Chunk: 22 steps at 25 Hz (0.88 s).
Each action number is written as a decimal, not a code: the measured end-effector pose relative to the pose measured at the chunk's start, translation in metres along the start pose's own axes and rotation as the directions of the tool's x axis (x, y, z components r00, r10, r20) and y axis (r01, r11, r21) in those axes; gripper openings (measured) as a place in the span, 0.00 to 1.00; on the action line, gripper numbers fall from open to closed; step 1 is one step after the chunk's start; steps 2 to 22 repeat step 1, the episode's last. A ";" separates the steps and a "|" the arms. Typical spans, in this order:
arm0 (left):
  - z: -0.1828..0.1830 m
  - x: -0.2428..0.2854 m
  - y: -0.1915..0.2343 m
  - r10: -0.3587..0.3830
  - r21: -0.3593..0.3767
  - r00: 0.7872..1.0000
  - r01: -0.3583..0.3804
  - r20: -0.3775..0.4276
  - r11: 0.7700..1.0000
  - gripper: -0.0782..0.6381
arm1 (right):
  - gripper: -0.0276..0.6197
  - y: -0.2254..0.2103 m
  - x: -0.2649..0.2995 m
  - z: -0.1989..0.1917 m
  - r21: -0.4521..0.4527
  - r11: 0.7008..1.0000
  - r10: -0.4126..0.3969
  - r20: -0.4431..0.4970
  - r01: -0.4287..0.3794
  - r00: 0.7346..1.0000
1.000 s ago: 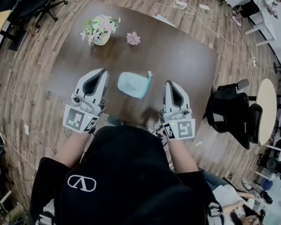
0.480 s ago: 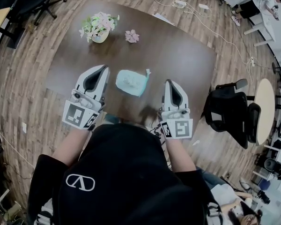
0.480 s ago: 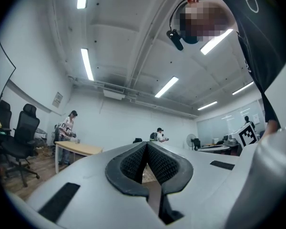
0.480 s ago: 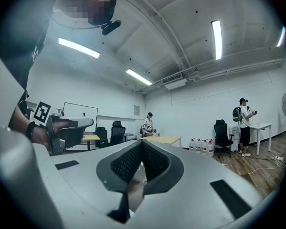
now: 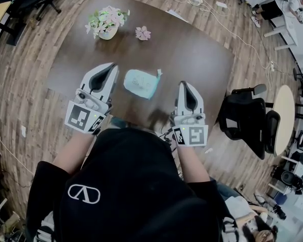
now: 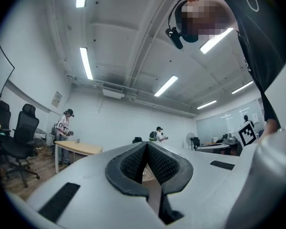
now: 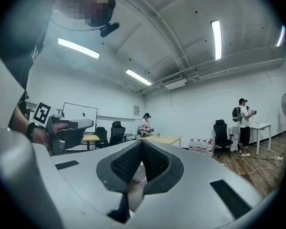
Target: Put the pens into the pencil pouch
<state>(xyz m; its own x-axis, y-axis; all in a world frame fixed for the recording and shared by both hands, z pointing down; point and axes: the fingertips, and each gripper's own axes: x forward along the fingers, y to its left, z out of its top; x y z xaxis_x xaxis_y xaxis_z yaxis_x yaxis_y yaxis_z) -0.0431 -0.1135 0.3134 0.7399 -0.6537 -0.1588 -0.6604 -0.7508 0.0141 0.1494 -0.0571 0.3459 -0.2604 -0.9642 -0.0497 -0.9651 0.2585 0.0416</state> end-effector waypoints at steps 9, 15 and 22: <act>0.000 0.000 0.000 0.000 0.000 1.000 0.000 0.000 1.000 0.11 | 0.04 0.000 0.001 0.000 0.000 1.000 -0.001 0.001 0.001 1.000; 0.000 0.000 0.000 0.000 0.000 1.000 0.000 0.000 1.000 0.11 | 0.04 0.000 0.001 0.000 0.000 1.000 -0.001 0.001 0.001 1.000; 0.000 0.000 0.000 0.000 0.000 1.000 0.000 0.000 1.000 0.11 | 0.04 0.000 0.001 0.000 0.000 1.000 -0.001 0.001 0.001 1.000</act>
